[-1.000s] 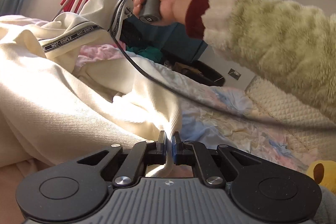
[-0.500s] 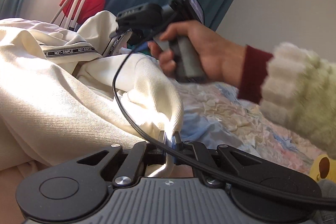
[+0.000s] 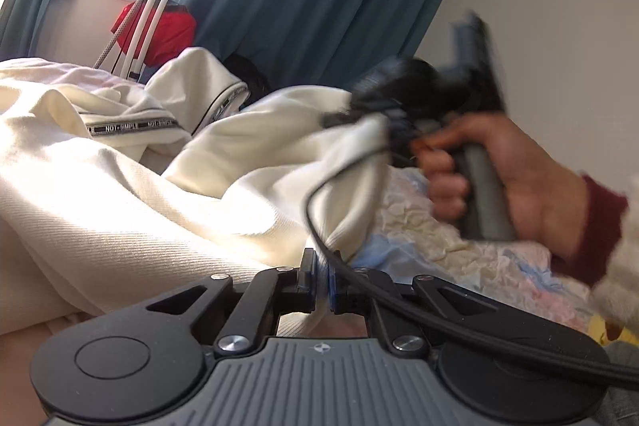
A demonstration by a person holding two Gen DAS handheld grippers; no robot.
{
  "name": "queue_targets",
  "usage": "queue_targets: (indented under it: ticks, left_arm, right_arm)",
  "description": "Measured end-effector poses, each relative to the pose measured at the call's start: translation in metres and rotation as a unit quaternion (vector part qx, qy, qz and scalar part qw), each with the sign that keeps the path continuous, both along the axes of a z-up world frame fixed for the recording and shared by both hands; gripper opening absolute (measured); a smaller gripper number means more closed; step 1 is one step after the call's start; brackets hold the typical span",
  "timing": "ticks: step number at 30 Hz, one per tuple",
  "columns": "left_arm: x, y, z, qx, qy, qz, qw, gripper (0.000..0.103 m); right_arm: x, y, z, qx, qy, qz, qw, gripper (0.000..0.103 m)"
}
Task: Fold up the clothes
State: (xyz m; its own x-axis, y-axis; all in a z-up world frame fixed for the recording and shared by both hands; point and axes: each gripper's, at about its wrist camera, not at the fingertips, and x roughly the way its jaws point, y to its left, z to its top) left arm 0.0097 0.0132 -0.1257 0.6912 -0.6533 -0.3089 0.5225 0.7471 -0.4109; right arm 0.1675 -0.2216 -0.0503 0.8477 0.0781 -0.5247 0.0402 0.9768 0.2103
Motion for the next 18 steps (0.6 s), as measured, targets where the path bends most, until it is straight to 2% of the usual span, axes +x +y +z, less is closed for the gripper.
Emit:
queue_targets:
  ticks: [2, 3, 6, 9, 12, 13, 14, 15, 16, 17, 18]
  left_arm:
    - [-0.006, 0.001, 0.005, 0.005, -0.007, 0.004, 1.0, 0.006]
    - [-0.009, 0.001, 0.007, 0.011, -0.009, 0.007, 0.9999, 0.006]
    - [-0.013, -0.002, 0.011, 0.037, 0.002, 0.017, 0.9992, 0.006]
    - [-0.018, -0.007, 0.011, 0.077, 0.019, 0.03, 0.9964, 0.006]
    - [-0.022, -0.013, 0.007, 0.116, 0.029, 0.043, 0.9919, 0.006]
    - [-0.021, -0.015, 0.005, 0.124, 0.031, 0.047, 0.9906, 0.006]
    - [-0.017, -0.015, 0.004, 0.129, 0.033, 0.05, 0.9898, 0.006]
    - [-0.016, -0.015, 0.004, 0.13, 0.036, 0.053, 0.9894, 0.006]
    - [-0.016, -0.014, 0.004, 0.13, 0.039, 0.056, 0.9892, 0.006]
    - [-0.016, -0.013, 0.004, 0.129, 0.043, 0.058, 0.9889, 0.006]
    - [-0.018, -0.011, 0.004, 0.13, 0.048, 0.063, 0.9884, 0.006]
  right_arm:
    - [-0.033, -0.024, 0.002, 0.021, -0.008, -0.035, 0.999, 0.012]
    - [-0.047, -0.036, -0.003, 0.043, 0.002, -0.046, 0.998, 0.012]
    - [-0.072, -0.062, -0.031, 0.125, 0.066, -0.036, 0.989, 0.012]
    - [-0.097, -0.088, -0.057, 0.207, 0.123, -0.024, 0.97, 0.014]
    - [-0.107, -0.099, -0.07, 0.295, 0.125, -0.009, 0.947, 0.017]
    - [-0.111, -0.103, -0.074, 0.324, 0.126, -0.003, 0.938, 0.021]
    - [-0.114, -0.107, -0.076, 0.351, 0.121, -0.001, 0.929, 0.035]
    - [-0.116, -0.114, -0.075, 0.373, 0.107, -0.003, 0.922, 0.044]
    - [-0.118, -0.121, -0.073, 0.395, 0.092, -0.006, 0.914, 0.062]
    - [-0.12, -0.127, -0.071, 0.415, 0.076, -0.008, 0.907, 0.073]
    - [-0.121, -0.135, -0.069, 0.433, 0.06, -0.01, 0.9, 0.073]
